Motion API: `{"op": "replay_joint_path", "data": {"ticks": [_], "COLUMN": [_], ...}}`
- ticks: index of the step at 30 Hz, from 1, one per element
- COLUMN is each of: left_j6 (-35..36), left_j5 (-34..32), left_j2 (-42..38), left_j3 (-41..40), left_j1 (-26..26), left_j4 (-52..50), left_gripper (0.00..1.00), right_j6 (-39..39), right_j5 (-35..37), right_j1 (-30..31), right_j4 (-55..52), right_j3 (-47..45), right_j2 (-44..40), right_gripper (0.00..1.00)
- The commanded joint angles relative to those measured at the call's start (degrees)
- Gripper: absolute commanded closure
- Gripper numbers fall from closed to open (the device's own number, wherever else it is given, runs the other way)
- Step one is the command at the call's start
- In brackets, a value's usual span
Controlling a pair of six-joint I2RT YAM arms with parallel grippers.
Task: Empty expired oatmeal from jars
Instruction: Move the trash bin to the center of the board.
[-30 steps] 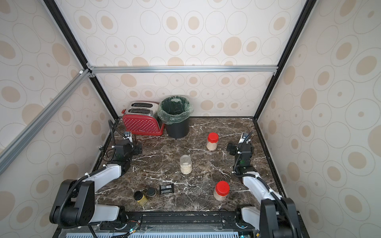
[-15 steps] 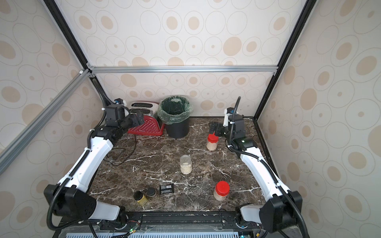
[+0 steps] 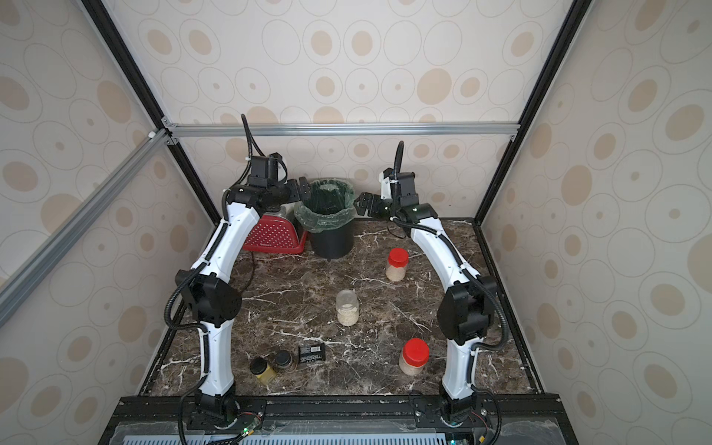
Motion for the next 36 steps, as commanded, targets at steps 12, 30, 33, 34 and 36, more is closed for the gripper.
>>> {"op": "replay_joint_path", "data": {"ticks": [12,30,33,34,36], "left_j6": [-3.7,-6.1,-6.7,-6.8,-7.5], "left_j5": [8.6,19.9,20.7,20.8,21.3], "left_j2": [11.5,6.1,4.0,3.3,1.9], "left_j3": [5.1,-5.5,-7.8,-8.8,-10.7], "left_j1": [0.7,-0.6,-0.9,-0.9,-1.1], "left_j4": [13.7,19.8,21.0,21.4,22.3], "left_gripper": [0.01,0.01,0.01,0.01,0.01], "right_j6": [3.8,2.0,1.8,1.8,1.8], "right_j5": [-4.2,-5.7,-5.9,-6.2,-6.7], "right_j1": [0.2,0.2,0.2,0.2,0.3], "right_j4": [-5.9,-2.8,-2.5,-2.4,-2.2], "right_j3": [30.0,27.0,26.0,25.6,24.9], "right_j2": [23.2,22.8,22.0,21.8,21.2], "right_gripper": [0.0,0.0,0.02,0.02,0.03]}}
